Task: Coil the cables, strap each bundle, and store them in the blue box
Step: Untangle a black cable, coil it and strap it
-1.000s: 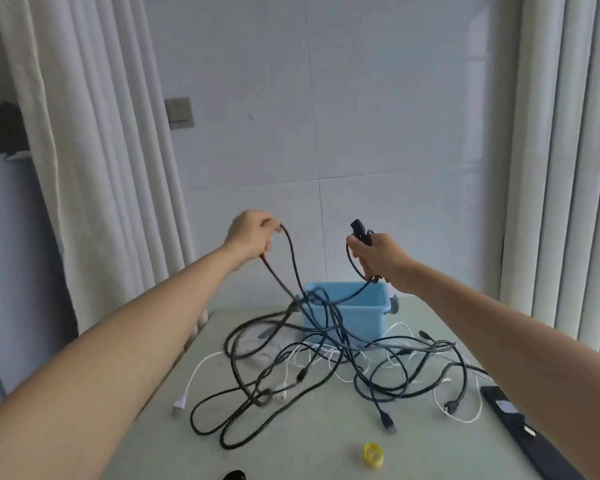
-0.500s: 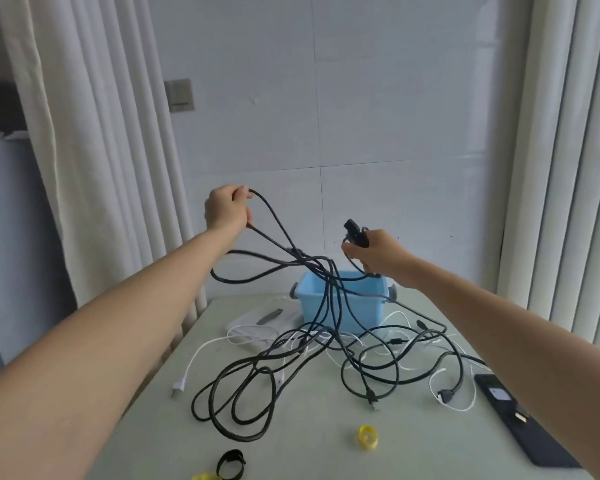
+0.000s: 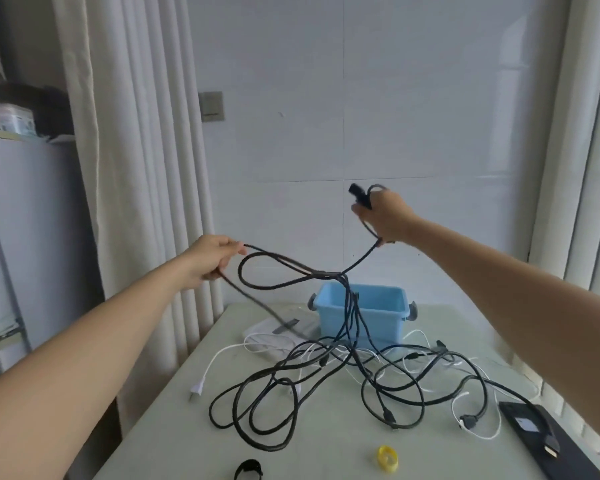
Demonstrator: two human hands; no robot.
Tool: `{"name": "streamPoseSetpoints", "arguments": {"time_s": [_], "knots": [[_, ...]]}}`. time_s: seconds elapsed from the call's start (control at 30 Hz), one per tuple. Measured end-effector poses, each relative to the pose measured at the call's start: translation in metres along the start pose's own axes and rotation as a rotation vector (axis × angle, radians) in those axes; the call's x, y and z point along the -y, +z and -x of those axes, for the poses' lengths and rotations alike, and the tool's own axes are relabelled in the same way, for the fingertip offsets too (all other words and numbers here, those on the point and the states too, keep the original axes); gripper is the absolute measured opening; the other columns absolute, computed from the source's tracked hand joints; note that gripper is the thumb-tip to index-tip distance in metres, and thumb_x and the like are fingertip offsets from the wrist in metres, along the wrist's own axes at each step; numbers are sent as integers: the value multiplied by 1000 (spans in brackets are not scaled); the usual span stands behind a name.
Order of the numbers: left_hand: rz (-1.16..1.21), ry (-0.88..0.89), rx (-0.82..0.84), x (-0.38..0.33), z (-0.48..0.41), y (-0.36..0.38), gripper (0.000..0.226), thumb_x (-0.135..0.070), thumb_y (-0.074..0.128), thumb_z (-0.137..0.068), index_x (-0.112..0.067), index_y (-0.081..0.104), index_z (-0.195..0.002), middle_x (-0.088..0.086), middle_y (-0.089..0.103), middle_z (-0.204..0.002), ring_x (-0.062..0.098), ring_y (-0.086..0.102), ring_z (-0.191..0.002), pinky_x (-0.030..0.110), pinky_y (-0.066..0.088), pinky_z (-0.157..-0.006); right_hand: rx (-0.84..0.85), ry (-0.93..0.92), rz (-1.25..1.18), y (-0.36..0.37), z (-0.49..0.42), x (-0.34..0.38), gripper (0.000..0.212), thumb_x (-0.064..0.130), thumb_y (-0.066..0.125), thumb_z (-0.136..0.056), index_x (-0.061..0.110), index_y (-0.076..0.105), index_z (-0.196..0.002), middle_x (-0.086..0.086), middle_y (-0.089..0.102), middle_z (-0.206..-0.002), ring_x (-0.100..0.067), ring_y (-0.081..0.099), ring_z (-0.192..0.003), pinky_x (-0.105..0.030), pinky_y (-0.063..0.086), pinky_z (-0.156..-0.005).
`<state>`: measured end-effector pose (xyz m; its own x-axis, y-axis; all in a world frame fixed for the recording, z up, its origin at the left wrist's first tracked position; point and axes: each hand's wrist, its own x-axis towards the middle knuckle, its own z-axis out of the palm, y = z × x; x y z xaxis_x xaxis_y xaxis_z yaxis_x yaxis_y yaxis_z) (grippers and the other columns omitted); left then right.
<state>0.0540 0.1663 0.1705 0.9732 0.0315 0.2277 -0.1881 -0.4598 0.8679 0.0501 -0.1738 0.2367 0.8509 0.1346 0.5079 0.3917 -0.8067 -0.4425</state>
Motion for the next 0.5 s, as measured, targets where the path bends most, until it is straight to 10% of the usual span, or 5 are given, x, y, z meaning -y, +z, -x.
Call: {"name": "streamPoseSetpoints", "arguments": {"time_s": [0.23, 0.5], "knots": [[-180, -99, 298, 52, 22, -25, 26, -35, 56, -102, -16, 73, -106, -3, 26, -58, 12, 25, -51, 29, 21, -54, -260, 66, -127, -28, -42, 30, 26, 29, 45, -102, 7, 45, -87, -10, 45, -69, -27, 49, -49, -28, 38, -42], [135, -109, -215, 26, 1, -13, 22, -20, 50, -104, -10, 70, -99, 0, 40, -58, 12, 36, -47, 16, 23, -37, -92, 100, -324, -10, -42, 28, 21, 27, 52, -100, 8, 51, -89, -5, 46, -66, -19, 44, -50, -28, 42, -50]]}}
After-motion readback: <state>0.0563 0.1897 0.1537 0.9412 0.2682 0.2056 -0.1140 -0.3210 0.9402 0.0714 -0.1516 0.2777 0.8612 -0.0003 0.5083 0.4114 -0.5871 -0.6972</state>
